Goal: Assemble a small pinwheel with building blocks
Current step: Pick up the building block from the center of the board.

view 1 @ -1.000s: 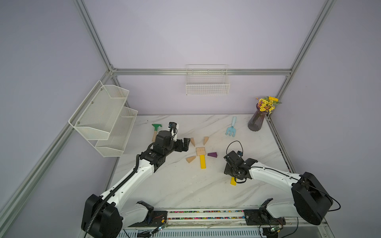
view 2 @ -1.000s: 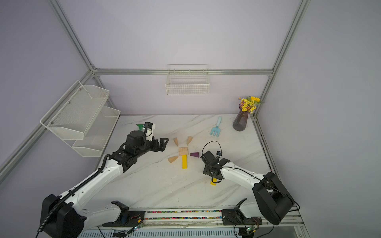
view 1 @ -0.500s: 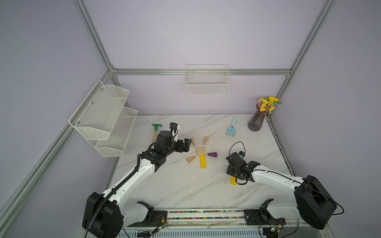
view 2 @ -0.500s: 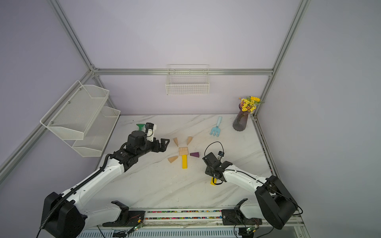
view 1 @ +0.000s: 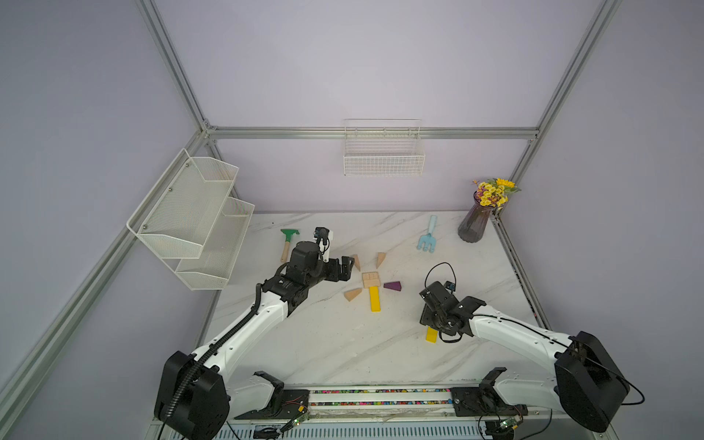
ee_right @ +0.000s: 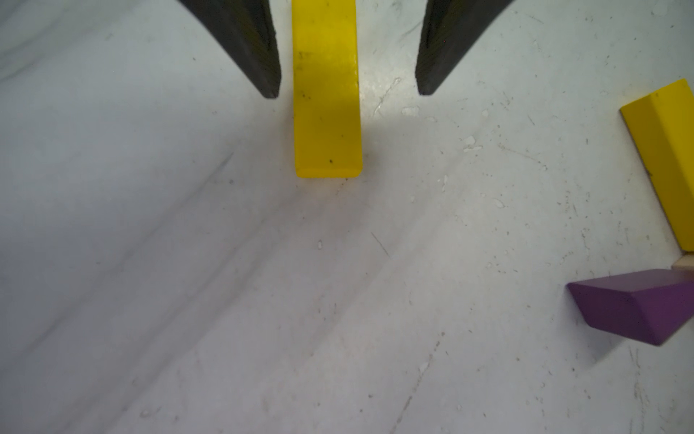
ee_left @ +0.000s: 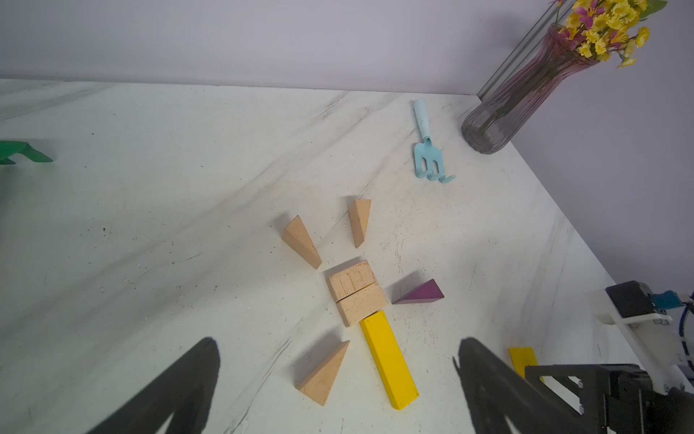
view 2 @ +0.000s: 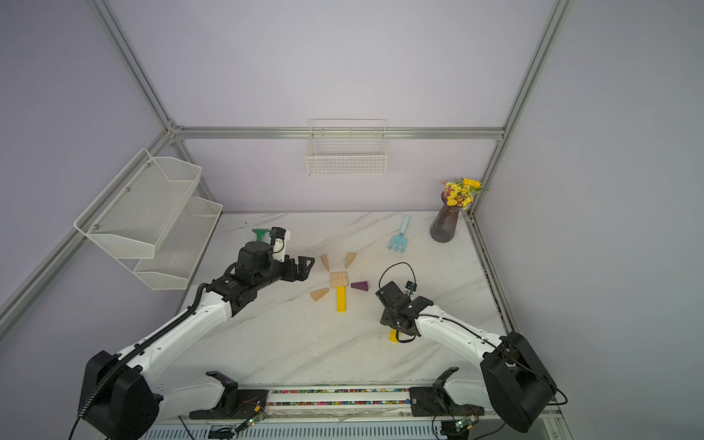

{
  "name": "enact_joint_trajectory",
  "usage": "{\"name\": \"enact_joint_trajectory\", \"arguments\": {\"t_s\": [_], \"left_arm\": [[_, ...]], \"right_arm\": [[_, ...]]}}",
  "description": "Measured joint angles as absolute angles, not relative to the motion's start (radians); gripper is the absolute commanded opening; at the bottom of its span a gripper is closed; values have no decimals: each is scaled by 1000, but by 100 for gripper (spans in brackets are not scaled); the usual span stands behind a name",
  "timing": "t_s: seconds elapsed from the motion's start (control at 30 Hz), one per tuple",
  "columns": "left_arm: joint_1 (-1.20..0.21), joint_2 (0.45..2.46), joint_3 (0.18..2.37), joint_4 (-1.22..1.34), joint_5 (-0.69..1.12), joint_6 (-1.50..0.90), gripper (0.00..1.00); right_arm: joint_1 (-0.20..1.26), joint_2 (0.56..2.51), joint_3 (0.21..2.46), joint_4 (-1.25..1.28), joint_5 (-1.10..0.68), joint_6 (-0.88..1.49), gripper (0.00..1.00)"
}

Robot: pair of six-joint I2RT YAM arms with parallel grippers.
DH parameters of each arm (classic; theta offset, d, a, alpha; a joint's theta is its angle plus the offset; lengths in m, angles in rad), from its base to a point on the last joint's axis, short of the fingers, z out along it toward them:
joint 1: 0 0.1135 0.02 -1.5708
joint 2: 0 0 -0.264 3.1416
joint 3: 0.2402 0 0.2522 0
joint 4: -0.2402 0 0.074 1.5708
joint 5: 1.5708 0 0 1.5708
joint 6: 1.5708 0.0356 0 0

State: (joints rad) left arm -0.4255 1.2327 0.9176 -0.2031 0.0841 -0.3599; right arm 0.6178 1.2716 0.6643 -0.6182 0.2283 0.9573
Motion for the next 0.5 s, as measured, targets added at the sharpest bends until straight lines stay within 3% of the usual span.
{"name": "enact_joint_trajectory", "arguments": {"t_s": [0.1, 0.5], "left_arm": [[-426, 1238, 918, -203, 86, -361, 100], [-426, 1244, 894, -204, 83, -367, 100]], "right_arm": [[618, 1277, 661, -617, 215, 957, 60], [635, 1340, 623, -550, 163, 931, 36]]}}
